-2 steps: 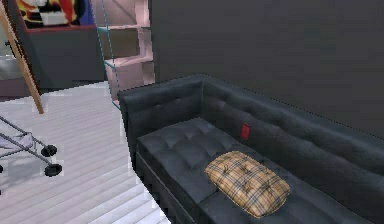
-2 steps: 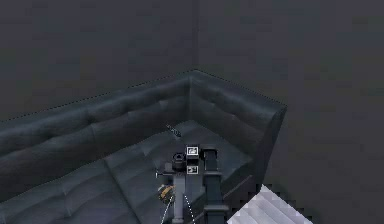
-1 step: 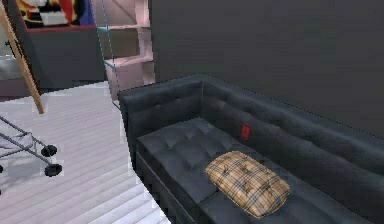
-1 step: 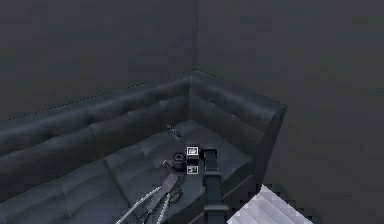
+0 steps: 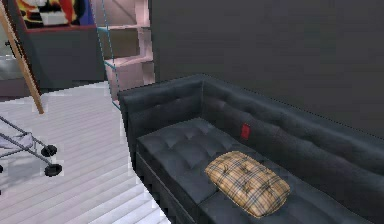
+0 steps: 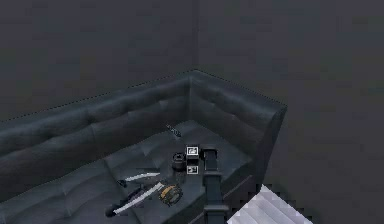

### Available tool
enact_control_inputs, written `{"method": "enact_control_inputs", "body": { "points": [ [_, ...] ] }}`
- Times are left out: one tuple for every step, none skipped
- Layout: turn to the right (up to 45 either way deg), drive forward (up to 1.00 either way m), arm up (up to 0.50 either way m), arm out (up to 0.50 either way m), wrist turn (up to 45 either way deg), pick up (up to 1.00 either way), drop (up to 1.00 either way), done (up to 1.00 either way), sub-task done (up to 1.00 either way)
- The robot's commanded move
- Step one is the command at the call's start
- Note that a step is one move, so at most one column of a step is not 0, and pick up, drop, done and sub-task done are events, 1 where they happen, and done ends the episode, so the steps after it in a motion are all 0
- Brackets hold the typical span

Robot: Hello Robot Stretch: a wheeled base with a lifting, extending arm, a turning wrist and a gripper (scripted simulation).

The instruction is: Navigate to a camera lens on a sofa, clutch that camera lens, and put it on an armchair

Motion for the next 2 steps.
{"method": "enact_control_inputs", "body": {
  "points": [
    [0.0,0.0,0.0,0.0,45.0,0.0,0.0,0.0,0.0],
    [0.0,0.0,0.0,0.0,18.0,0.0,0.0,0.0,0.0]
  ]
}}
